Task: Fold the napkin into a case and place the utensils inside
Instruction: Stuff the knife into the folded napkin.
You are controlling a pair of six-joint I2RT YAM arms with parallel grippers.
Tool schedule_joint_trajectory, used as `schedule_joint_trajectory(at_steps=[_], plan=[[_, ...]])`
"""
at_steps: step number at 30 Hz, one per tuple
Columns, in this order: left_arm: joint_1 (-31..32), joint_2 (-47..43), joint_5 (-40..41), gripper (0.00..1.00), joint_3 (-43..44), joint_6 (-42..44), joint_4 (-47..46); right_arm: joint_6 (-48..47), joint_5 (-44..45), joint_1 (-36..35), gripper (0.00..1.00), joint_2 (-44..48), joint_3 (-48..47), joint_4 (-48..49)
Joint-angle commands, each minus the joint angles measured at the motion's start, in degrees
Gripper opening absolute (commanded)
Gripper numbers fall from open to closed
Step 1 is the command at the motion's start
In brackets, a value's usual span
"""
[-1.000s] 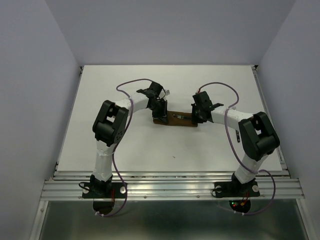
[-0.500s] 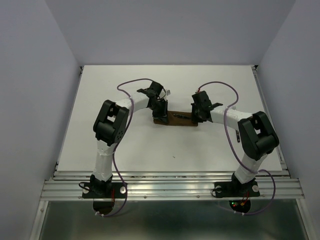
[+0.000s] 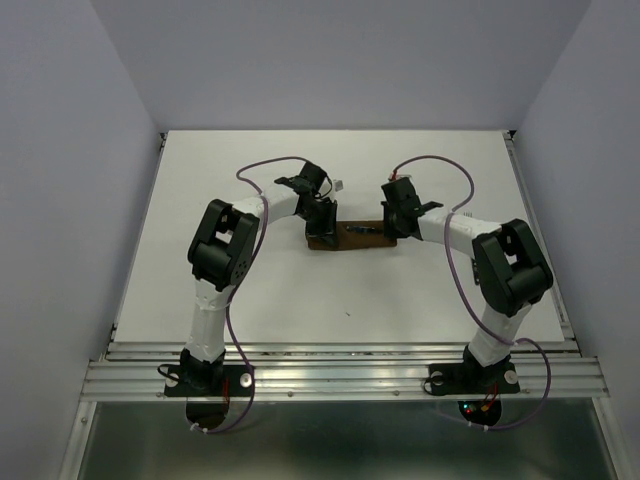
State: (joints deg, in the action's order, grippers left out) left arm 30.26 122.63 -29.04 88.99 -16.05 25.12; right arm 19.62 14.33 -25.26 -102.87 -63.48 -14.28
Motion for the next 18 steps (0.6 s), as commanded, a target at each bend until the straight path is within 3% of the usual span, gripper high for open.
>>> schedule_joint_trajectory(at_steps=[1,6,7,8,12,13,18], plan=[[-0.11,1.74,1.18,0.13,0.31,2.34,3.18,-1.16,2.46,-0.14,0.01,-0.84,-2.52,3.03],[-0.11,1.82,1.18,0.13,0.22,2.61,3.26,3.31,2.56,0.64,0.01,2.67,-0.94,4.0],[-0.11,1.82,1.18,0.13,0.22,2.61,3.18,4.28,1.42,1.26,0.06,3.89,-0.59,3.91],[-0.11,1.74,1.18,0.13,0.13,2.61,3.09,5.25,-0.07,2.04,0.2,4.51,0.11,4.09],[-0.11,1.56,1.0,0.13,-0.13,2.69,3.0,10.35,-5.1,3.2,0.29,7.15,2.66,5.93],[-0.11,1.47,1.0,0.13,-0.22,2.69,3.0,11.14,-4.4,3.72,0.29,7.68,3.19,6.11],[-0.11,0.95,1.09,0.13,-0.75,2.69,2.74,15.27,0.17,5.39,0.03,8.05,5.3,4.54]])
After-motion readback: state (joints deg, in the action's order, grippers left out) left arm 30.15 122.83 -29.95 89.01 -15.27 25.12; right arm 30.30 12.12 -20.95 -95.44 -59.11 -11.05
